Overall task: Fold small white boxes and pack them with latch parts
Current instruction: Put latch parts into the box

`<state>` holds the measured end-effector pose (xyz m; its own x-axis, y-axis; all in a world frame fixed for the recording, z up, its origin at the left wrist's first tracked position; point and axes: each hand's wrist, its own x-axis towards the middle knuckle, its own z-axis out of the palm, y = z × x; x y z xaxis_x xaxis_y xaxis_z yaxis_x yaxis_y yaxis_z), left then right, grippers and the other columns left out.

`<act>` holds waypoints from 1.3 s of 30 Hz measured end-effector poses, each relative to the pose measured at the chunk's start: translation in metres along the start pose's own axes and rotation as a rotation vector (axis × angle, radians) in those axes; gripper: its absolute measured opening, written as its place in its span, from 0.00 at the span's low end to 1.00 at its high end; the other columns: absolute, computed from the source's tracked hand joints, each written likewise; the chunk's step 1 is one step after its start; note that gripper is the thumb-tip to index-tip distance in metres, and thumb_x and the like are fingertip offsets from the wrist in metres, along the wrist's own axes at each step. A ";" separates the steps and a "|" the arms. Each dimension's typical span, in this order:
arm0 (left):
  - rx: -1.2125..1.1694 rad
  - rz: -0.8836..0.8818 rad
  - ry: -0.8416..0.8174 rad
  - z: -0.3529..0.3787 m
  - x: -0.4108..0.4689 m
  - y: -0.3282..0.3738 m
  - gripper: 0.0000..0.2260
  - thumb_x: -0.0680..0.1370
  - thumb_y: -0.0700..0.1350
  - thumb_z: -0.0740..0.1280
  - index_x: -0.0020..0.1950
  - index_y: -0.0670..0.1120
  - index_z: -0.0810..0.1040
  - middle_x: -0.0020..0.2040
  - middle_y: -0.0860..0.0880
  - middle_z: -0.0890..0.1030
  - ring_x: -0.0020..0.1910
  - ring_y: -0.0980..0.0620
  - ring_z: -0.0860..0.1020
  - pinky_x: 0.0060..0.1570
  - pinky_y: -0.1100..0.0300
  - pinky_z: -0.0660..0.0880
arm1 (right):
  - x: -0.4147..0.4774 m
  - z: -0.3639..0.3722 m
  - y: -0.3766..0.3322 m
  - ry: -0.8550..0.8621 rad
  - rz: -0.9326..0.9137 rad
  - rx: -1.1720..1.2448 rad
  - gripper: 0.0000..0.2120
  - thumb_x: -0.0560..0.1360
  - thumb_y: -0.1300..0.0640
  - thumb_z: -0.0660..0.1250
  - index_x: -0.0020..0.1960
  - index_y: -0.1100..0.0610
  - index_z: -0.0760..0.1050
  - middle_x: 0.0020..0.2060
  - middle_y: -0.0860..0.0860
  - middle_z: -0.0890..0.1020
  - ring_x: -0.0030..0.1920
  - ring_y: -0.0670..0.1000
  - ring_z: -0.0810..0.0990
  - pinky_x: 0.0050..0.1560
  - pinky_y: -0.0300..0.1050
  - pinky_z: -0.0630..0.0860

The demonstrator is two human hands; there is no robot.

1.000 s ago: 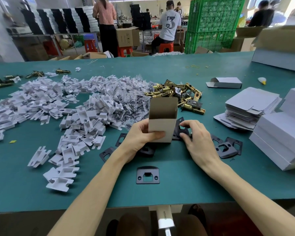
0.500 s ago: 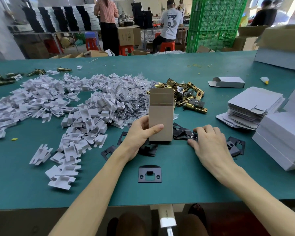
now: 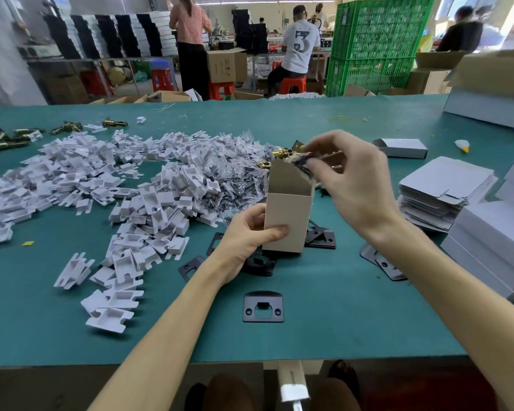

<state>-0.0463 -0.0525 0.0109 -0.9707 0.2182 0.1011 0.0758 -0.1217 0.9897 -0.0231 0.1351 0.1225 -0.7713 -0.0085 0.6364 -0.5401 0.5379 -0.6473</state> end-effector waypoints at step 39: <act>0.001 -0.018 0.102 -0.001 0.005 -0.005 0.17 0.79 0.42 0.72 0.67 0.44 0.77 0.63 0.45 0.85 0.63 0.46 0.82 0.67 0.45 0.77 | -0.045 0.035 0.084 -0.510 0.305 -0.449 0.23 0.77 0.50 0.71 0.72 0.50 0.73 0.63 0.52 0.79 0.66 0.58 0.71 0.64 0.53 0.67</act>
<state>-0.0520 -0.0516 0.0064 -0.9901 0.1204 0.0729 0.0587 -0.1176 0.9913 -0.0457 0.1517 0.0248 -0.9846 -0.1348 0.1113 -0.1713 0.8707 -0.4610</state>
